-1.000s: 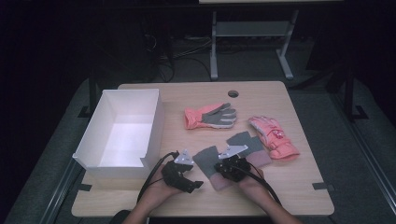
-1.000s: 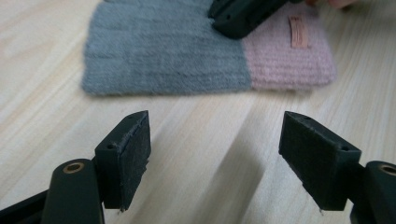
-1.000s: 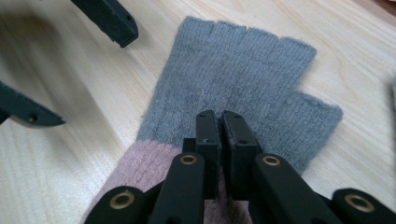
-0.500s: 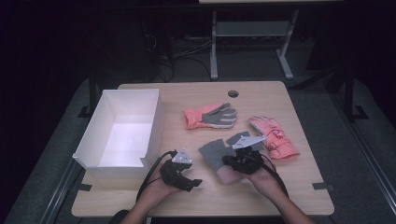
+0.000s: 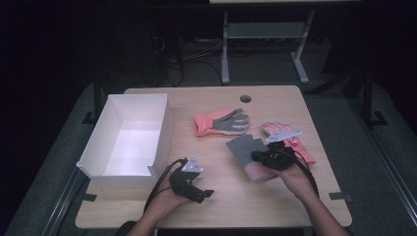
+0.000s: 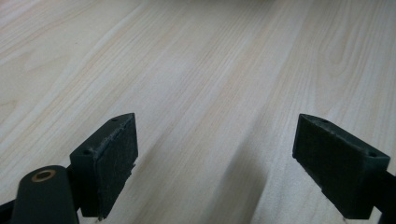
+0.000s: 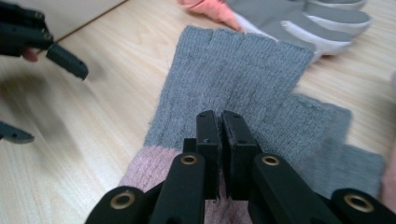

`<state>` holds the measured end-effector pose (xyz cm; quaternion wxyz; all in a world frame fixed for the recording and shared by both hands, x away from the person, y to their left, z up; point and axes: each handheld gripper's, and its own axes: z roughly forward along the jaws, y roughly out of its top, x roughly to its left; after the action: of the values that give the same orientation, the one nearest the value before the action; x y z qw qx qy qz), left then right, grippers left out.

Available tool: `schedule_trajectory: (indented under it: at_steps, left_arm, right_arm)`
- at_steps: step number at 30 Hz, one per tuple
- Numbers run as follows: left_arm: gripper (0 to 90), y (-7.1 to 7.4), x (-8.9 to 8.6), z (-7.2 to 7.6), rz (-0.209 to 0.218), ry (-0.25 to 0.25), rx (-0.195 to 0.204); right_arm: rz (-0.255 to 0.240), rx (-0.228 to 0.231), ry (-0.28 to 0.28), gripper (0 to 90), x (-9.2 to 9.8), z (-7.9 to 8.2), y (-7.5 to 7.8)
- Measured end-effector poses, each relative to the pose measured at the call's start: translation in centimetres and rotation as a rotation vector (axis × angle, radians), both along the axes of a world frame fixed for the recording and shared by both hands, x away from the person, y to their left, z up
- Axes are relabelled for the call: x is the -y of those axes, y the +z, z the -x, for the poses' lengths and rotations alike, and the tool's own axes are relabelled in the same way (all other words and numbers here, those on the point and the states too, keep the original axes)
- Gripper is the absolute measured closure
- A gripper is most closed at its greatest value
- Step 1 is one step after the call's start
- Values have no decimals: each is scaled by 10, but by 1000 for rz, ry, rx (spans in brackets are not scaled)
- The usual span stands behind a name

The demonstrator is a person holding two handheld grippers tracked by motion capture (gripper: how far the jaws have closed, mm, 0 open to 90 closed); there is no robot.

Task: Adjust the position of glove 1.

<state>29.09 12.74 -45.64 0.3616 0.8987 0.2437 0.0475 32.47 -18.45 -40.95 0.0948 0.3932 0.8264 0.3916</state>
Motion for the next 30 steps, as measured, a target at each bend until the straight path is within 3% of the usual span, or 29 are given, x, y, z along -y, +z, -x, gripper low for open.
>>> schedule_trajectory:
  at_steps: [9,12,20,30]
  left_arm:
    - [135,-2,3,1,4,9,-16]
    - [135,-3,3,1,-2,5,-11]
    - [136,-2,3,1,-10,7,-8]
    - [135,-3,4,1,-19,-2,-11]
  right_arm:
    - [24,-19,-39,861,30,-16,-3]
    - [38,-22,-27,861,34,-20,-6]
    - [66,-33,-16,861,37,-24,-8]
    - [115,-59,-2,854,32,-32,-25]
